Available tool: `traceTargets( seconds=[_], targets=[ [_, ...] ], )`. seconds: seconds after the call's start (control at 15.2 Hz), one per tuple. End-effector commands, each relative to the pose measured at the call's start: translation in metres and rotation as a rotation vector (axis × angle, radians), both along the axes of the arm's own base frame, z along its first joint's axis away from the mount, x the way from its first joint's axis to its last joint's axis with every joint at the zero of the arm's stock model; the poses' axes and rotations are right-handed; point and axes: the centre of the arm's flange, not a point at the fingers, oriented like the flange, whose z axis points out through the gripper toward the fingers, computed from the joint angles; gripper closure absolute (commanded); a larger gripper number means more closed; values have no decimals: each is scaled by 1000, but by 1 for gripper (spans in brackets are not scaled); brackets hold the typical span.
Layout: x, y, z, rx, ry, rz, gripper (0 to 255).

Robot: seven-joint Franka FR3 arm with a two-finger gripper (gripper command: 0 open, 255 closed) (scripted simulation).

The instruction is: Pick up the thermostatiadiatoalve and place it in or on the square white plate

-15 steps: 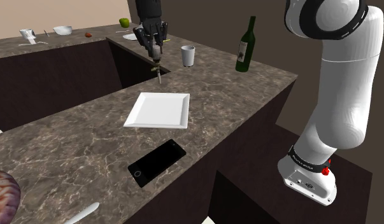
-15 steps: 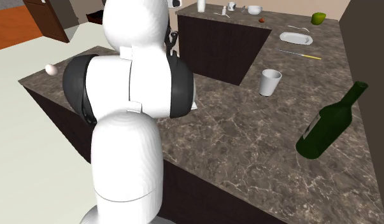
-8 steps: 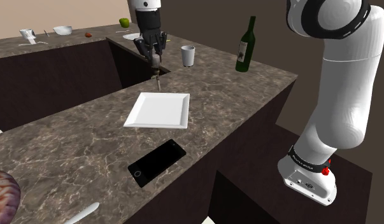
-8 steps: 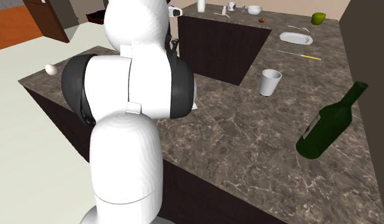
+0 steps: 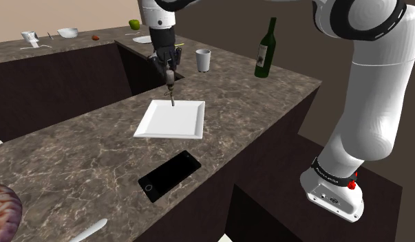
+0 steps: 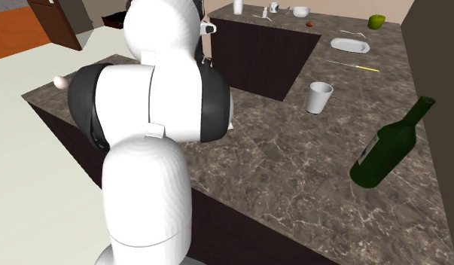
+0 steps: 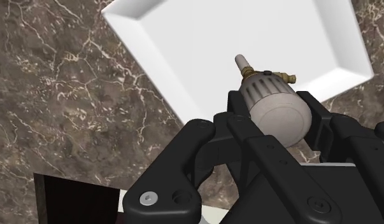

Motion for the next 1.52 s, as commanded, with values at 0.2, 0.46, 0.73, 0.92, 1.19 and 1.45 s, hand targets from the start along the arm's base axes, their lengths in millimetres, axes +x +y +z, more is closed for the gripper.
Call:
traceTargets(
  seconds=[0.2, 0.46, 0.73, 0.92, 1.19, 1.45],
  targets=[
    [-1, 0, -27, 0, -1, 0, 255],
    [-1, 0, -48, 0, -1, 0, 255],
    [-1, 0, -48, 0, -1, 0, 255],
    [-1, 0, -48, 0, -1, 0, 255],
    [-1, 0, -48, 0, -1, 0, 0],
    [-1, 0, -35, 0, -1, 0, 0]
  ],
)
